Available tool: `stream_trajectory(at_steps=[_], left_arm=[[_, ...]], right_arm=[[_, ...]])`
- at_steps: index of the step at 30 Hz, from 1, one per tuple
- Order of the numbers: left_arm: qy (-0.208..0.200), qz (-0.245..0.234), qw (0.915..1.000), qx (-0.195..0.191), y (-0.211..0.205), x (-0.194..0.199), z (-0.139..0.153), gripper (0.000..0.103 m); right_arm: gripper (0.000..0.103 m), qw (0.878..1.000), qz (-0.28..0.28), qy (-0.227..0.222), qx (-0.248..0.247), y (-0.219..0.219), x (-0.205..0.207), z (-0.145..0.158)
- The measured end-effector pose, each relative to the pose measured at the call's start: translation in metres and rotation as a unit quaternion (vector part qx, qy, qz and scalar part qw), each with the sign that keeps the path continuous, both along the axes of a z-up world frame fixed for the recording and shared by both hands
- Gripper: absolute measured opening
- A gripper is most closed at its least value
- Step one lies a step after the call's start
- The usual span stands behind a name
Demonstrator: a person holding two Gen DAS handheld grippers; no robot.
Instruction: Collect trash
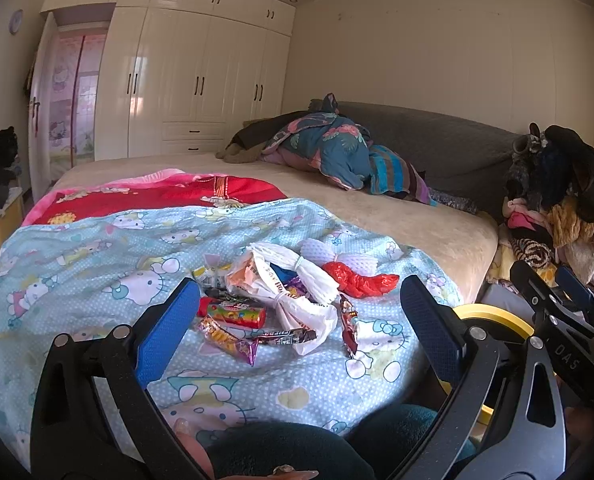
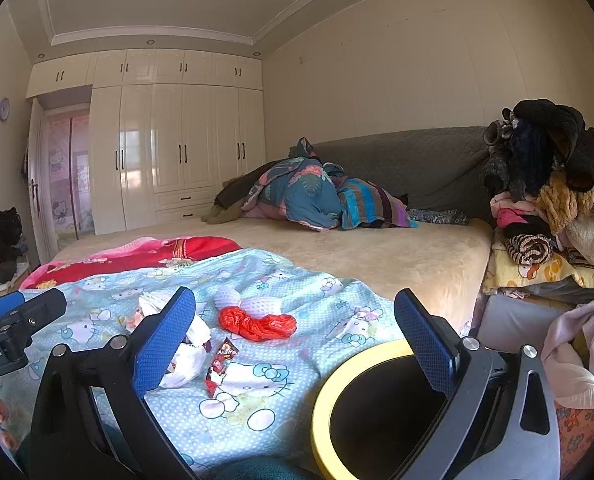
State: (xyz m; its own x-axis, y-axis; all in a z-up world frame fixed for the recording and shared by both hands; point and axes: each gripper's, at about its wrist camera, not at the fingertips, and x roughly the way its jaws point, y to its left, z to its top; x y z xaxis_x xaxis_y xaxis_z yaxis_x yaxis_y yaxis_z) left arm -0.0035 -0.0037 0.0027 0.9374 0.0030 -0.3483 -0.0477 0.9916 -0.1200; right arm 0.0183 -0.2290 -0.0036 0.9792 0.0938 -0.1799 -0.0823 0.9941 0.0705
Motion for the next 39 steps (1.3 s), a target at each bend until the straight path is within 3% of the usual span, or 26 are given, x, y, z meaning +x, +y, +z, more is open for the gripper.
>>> stream_trajectory(at_steps=[33, 39], left_arm=[[-0.003, 0.000, 1.0000, 0.002, -0.002, -0.003, 0.000, 0.092], [0.000, -0.001, 0.9998, -0.021, 0.006, -0.001, 0.011, 0.092]], right_arm=[[0.097, 1.000, 0.002, 0.000, -0.001, -0.001, -0.001, 0.002], [0.097, 1.000, 0.014, 0.004, -0.003, 0.003, 0.001, 0.000]])
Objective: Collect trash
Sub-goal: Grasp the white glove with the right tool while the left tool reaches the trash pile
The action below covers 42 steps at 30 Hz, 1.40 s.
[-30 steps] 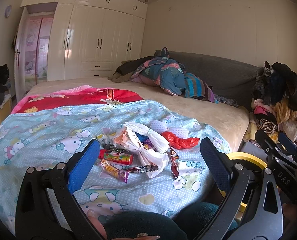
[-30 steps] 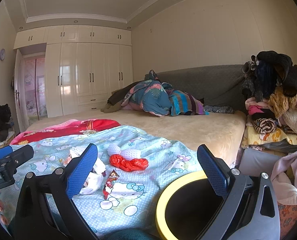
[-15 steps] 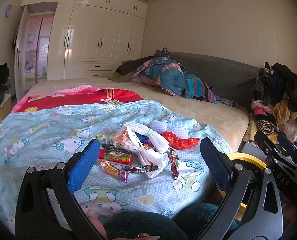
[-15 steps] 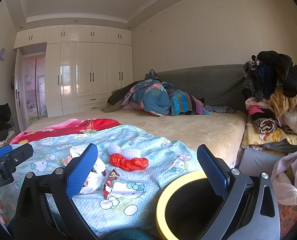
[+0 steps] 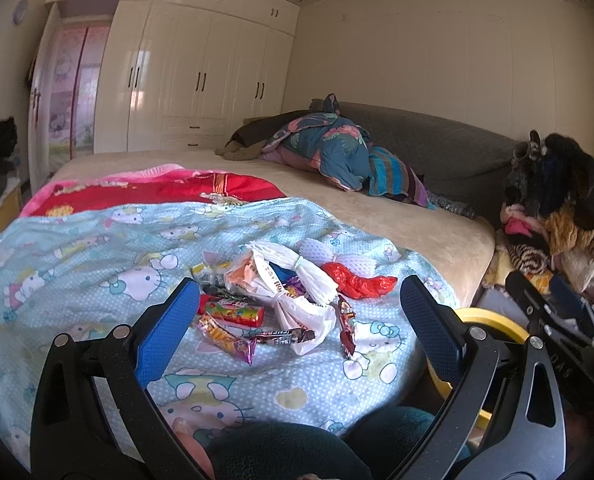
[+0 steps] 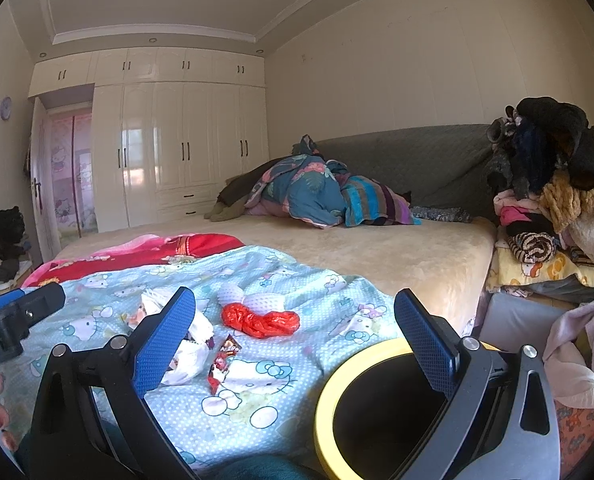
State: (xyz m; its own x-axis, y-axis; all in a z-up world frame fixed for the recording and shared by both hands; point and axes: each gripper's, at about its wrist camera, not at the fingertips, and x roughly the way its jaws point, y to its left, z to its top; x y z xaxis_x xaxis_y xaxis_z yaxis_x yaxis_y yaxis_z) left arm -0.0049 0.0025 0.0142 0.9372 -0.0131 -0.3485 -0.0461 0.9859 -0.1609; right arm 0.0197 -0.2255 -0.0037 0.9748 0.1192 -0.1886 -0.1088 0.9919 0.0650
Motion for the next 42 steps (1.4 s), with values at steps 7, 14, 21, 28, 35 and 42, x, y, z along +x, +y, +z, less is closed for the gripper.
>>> stream_trajectory(at_steps=[7, 14, 21, 28, 35, 42], left_arm=[[0.009, 0.037, 0.9989, -0.026, 0.031, 0.006, 0.002, 0.092], [0.014, 0.089, 0.9955, -0.030, 0.066, 0.007, -0.001, 0.092], [0.026, 0.117, 0.9921, -0.038, 0.099, 0.011, -0.009, 0.092], [0.065, 0.097, 0.9927, -0.031, 0.120, 0.031, -0.030, 0.092], [0.101, 0.058, 0.9921, -0.044, 0.126, 0.062, -0.053, 0.092], [0.150, 0.010, 0.9858, -0.074, 0.121, 0.097, -0.081, 0.079]], right_arm=[[0.097, 0.999, 0.044, 0.009, 0.000, 0.017, 0.016, 0.004], [0.097, 0.994, 0.105, 0.016, -0.008, 0.049, 0.037, 0.010], [0.097, 0.986, 0.163, 0.036, -0.018, 0.085, 0.053, 0.012], [0.097, 0.978, 0.193, 0.072, -0.036, 0.109, 0.082, 0.007], [0.097, 0.974, 0.190, 0.107, -0.059, 0.114, 0.122, -0.006], [0.076, 0.957, 0.215, 0.170, -0.093, 0.127, 0.167, -0.032]])
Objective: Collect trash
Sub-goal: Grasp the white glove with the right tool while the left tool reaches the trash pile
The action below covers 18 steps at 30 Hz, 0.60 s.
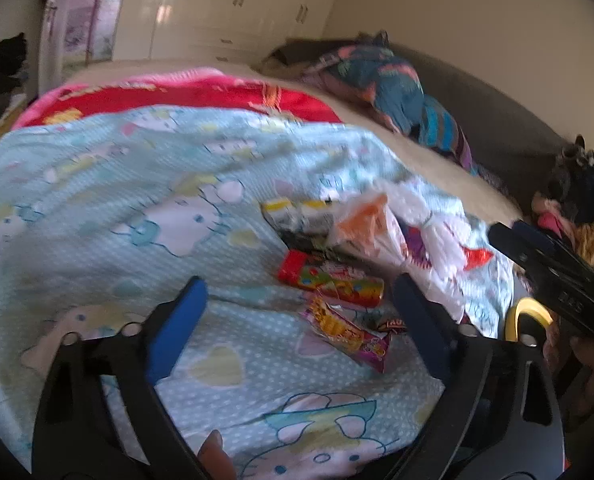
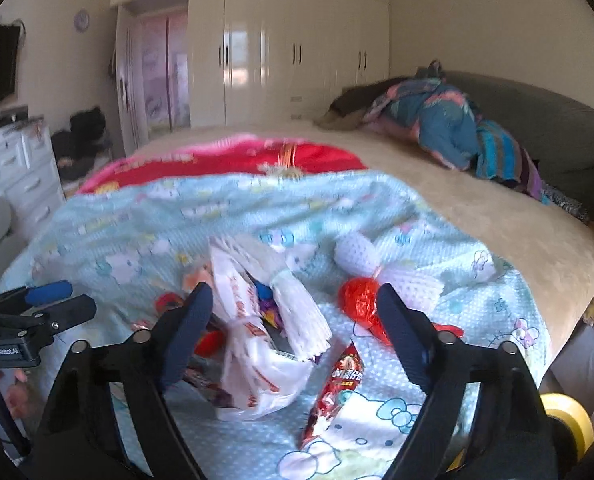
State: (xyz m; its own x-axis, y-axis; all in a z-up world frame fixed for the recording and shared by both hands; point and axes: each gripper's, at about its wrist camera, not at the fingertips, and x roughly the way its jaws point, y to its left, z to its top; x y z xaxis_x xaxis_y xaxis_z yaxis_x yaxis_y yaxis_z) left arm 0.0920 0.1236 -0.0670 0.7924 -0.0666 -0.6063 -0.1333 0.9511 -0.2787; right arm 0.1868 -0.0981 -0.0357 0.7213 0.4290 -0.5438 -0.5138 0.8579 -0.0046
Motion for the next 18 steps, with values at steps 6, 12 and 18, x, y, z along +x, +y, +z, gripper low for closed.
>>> stream_trajectory(at_steps=[6, 12, 18], left_arm=[[0.044, -0.034, 0.9974, -0.045, 0.000, 0.019, -0.026, 0.061], [0.071, -0.049, 0.9931, -0.079, 0.004, 0.029, -0.041, 0.051], [0.083, -0.070, 0.9902, -0.087, -0.002, 0.034, -0.047, 0.027]], right_arm=[[0.066, 0.999, -0.005, 0.040, -0.012, 0.007, 0.026, -0.022], [0.054, 0.997, 0.000, 0.067, -0.025, 0.016, 0.043, -0.038], [0.023, 0.997, 0.007, 0.071, -0.021, 0.019, 0.043, -0.042]])
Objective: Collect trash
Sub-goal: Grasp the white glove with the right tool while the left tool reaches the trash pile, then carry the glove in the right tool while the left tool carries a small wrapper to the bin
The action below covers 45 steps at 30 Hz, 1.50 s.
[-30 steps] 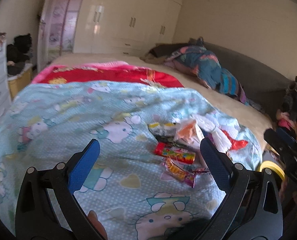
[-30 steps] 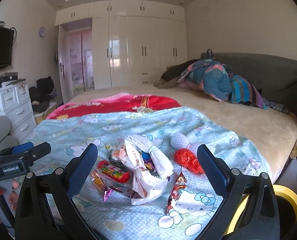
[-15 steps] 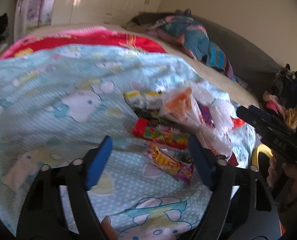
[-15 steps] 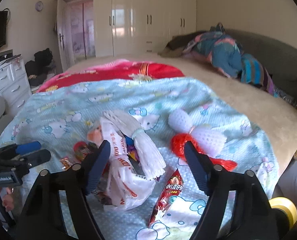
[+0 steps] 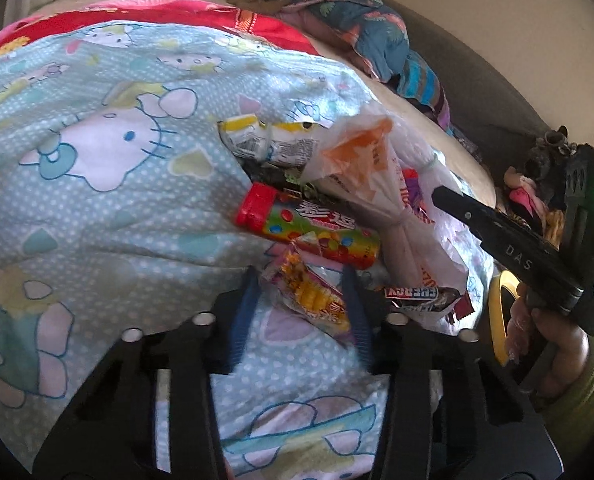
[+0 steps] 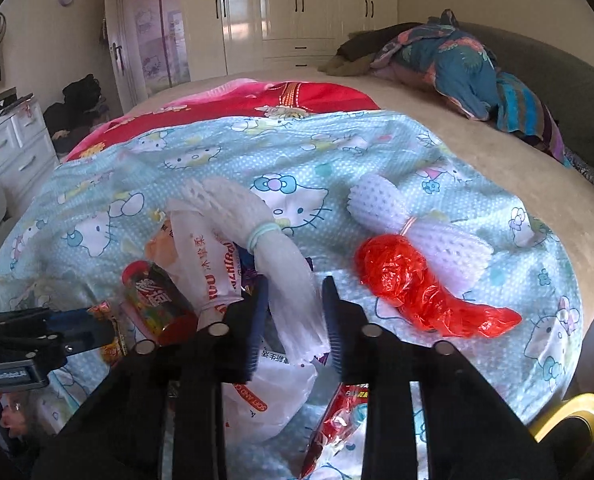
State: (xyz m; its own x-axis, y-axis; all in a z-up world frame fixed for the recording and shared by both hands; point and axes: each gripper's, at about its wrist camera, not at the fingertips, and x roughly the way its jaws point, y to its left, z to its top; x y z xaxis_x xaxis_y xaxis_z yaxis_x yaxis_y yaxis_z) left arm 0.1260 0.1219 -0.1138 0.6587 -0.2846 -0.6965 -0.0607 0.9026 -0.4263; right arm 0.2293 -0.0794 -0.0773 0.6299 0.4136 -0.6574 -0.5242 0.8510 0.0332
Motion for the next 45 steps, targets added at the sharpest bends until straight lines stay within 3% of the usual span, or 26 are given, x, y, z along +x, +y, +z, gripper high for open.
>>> stream_trajectory(at_steps=[2, 5, 20, 32, 45], left_arm=[[-0.003, -0.003, 1.0000, 0.000, -0.001, 0.000, 0.000, 0.012], [-0.018, -0.003, 0.9998, 0.001, 0.000, -0.003, 0.005, 0.007], [-0.109, 0.041, 0.9923, 0.043, -0.004, -0.038, 0.074, 0.006], [-0.152, 0.010, 0.9865, 0.061, -0.045, -0.046, 0.114, 0.006], [-0.179, -0.044, 0.9808, 0.063, -0.105, -0.049, 0.133, 0.006]], right_arm=[[0.020, 1.000, 0.000, -0.008, 0.010, -0.002, -0.004, 0.003], [0.019, 1.000, -0.002, -0.014, 0.025, -0.007, -0.009, 0.010], [0.018, 0.996, -0.030, -0.033, 0.083, -0.048, -0.046, 0.044], [0.018, 0.991, -0.074, -0.029, 0.112, -0.098, -0.077, 0.058], [0.018, 0.986, -0.118, -0.047, 0.107, -0.158, -0.104, 0.075]])
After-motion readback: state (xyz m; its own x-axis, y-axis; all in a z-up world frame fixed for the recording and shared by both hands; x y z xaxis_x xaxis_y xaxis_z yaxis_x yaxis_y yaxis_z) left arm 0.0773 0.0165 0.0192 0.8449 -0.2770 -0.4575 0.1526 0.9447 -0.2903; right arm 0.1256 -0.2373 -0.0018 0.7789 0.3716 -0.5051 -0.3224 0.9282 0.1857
